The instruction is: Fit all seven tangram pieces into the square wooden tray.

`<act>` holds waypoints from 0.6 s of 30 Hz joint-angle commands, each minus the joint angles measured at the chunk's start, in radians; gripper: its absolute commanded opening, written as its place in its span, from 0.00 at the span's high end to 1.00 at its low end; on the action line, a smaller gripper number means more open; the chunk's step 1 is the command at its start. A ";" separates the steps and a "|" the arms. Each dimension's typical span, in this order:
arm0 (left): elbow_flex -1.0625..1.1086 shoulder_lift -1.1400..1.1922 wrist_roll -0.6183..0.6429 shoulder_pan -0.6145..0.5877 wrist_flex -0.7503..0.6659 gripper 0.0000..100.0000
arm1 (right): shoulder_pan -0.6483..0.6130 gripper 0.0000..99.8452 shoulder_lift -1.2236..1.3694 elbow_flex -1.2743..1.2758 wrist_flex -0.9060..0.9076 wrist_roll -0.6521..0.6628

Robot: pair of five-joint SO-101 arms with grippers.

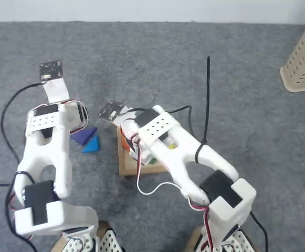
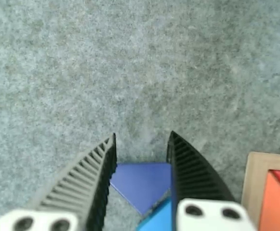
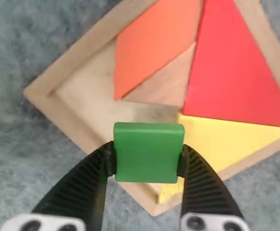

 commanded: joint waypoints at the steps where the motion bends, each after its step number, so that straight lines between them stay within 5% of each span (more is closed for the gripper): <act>1: -0.005 -0.015 -0.005 -0.011 -0.020 0.83 | -0.028 0.90 -0.019 -0.055 -0.015 -0.006; 10: -0.007 -0.017 0.037 -0.037 -0.020 0.83 | -0.038 0.89 -0.019 -0.054 -0.013 -0.006; 18: -0.007 -0.014 0.037 -0.037 -0.020 0.83 | -0.039 0.76 -0.019 -0.057 -0.013 -0.014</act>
